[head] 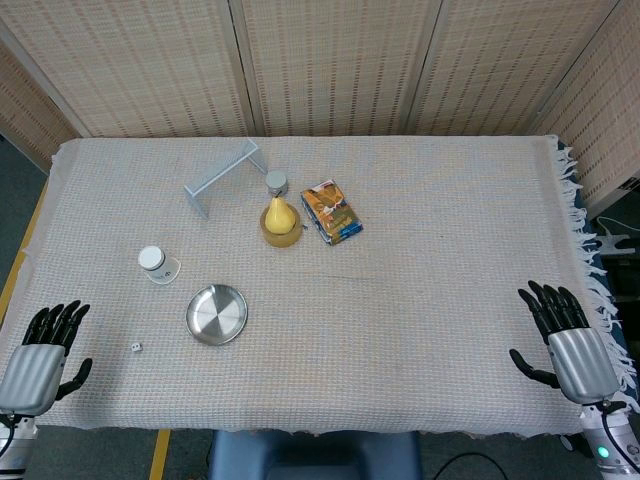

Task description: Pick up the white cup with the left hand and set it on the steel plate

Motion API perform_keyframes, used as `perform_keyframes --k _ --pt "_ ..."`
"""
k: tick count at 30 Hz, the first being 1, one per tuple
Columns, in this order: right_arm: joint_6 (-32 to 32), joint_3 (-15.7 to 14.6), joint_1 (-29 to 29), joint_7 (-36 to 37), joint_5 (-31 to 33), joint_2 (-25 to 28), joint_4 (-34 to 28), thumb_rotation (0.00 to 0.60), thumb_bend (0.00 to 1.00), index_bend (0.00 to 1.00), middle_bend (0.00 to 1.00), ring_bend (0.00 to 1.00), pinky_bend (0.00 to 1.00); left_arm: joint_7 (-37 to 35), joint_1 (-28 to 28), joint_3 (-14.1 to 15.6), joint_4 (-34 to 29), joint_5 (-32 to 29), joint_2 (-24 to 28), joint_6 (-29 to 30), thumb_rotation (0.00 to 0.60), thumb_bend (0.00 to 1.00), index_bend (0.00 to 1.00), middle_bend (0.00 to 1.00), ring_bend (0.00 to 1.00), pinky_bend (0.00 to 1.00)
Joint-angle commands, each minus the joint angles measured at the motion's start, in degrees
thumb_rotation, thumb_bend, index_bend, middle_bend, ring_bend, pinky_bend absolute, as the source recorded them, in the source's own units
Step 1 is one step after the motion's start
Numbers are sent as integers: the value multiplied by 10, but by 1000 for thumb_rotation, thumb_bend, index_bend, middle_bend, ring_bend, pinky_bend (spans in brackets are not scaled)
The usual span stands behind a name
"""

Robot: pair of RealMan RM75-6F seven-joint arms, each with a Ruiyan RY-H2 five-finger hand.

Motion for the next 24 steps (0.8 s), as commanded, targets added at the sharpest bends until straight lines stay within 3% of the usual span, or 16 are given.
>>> perform_keyframes --k 1,5,8,10,12,13,15,17,24 --pt "-3 -3 0 4 -2 4 -5 495 200 0 0 0 0 7 -3 1 -2 -8 -4 -10 600 382 0 30 0 69" --pt "3 -7 -3 7 -10 13 -11 494 200 0 0 0 0 21 -7 11 1 -10 -10 -30 600 383 0 29 0 82" --pt "24 -6 -10 11 -19 17 -17 494 200 0 0 0 0 16 -10 22 10 12 -24 -32 600 384 0 66 31 164" --pt "35 -6 -15 9 -22 18 -17 494 200 0 0 0 0 29 -11 23 20 17 -35 -32 600 383 33 214 166 296" --pt "38 -8 -19 9 -23 21 -22 494 200 0 0 0 0 57 -12 19 36 15 -55 -30 600 383 127 515 452 561" --pt "38 -9 -20 9 -23 22 -24 494 200 0 0 0 0 68 -13 16 43 14 -66 -28 600 383 167 622 552 646" --pt "40 -9 -21 7 -25 24 -28 493 201 0 0 0 0 85 -18 10 63 16 -91 -25 600 382 229 754 665 733" --pt "40 -10 -22 8 -26 25 -30 493 201 0 0 0 0 88 -25 6 81 12 -108 -34 600 381 257 831 729 784" --pt "40 -12 -23 6 -31 26 -30 494 200 0 0 0 0 96 -46 -1 119 -3 -139 -72 600 382 348 955 842 874"
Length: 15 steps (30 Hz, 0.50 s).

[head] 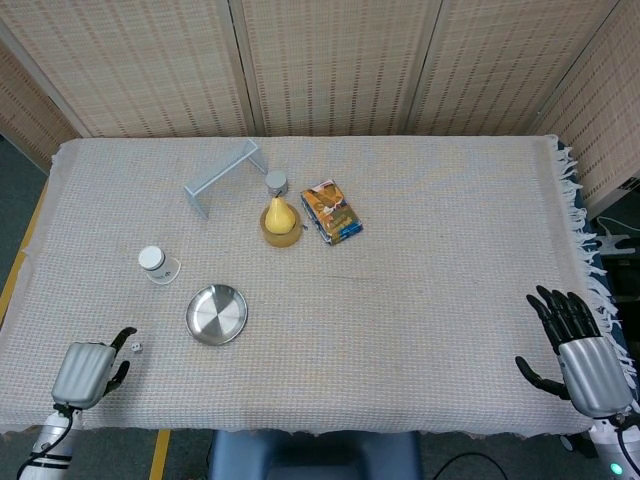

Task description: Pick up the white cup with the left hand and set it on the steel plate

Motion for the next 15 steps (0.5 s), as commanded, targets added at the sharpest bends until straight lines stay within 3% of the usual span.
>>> perform_keyframes --k 1,7,15 --pt "-11 -2 1 -2 7 2 -2 496 200 0 0 0 0 8 -23 -11 40 -20 -33 -40 600 379 355 960 847 878" --pt "-32 0 6 -8 22 6 -10 495 200 0 0 0 0 22 -38 -17 83 -47 -67 -71 600 366 421 972 857 887" --pt "-43 1 8 -11 32 7 -13 495 200 0 0 0 0 26 -49 -22 124 -70 -96 -88 600 361 423 974 861 889"
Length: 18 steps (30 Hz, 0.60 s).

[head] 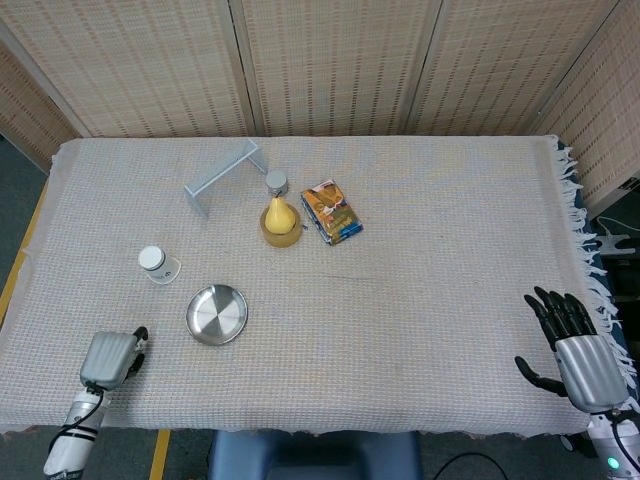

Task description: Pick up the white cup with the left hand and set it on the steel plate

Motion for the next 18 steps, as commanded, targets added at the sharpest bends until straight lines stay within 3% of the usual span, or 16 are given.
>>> perform_keyframes --k 1,18 --pt "-3 0 0 -2 2 0 -1 495 200 0 0 0 0 2 -2 -1 8 -2 -6 3 600 361 423 974 861 889" --pt "-13 2 2 -11 9 0 -5 499 200 0 0 0 0 6 -5 0 20 -26 -9 -3 600 362 442 976 864 894"
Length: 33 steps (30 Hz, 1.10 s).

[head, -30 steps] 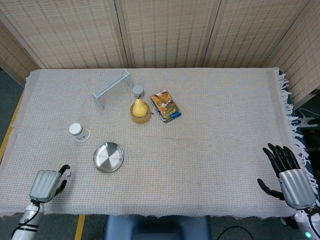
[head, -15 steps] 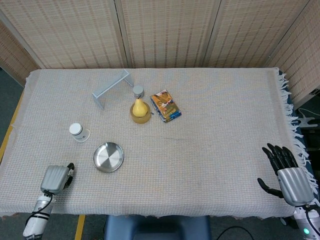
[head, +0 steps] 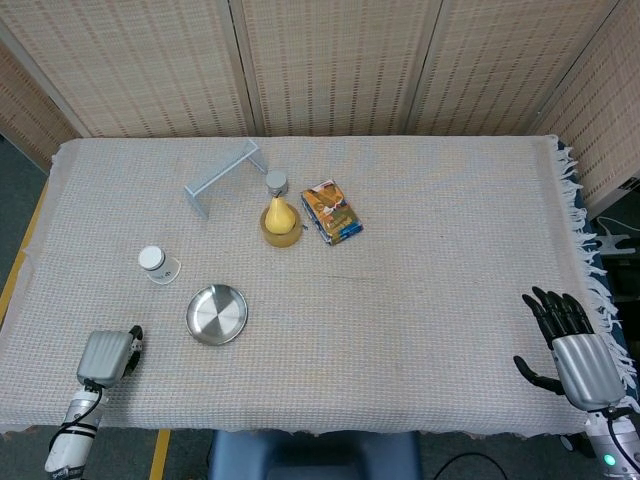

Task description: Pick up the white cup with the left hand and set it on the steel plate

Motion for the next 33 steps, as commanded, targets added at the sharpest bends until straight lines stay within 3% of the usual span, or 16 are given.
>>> perform_keyframes --k 1,13,19,26,33 --pt "1 0 -1 0 0 1 0 502 200 0 0 0 0 0 -2 0 -1 -3 1 -2 600 361 445 976 865 894" --pt "-3 -1 0 -3 0 1 -3 519 200 0 0 0 0 -17 -4 4 5 8 0 10 600 375 579 992 871 897" --pt "-9 -1 2 -5 1 -1 -2 521 201 0 0 0 0 -73 -15 0 -27 64 8 60 600 388 582 999 883 910" --pt "-21 -5 6 -9 0 -4 -2 522 200 0 0 0 0 -53 -81 -17 -65 91 -13 7 600 385 564 1000 892 920" --pt "-23 -5 6 -6 5 -2 -4 522 200 0 0 0 0 -34 -135 -45 -29 67 -67 -48 600 389 552 1000 896 924"
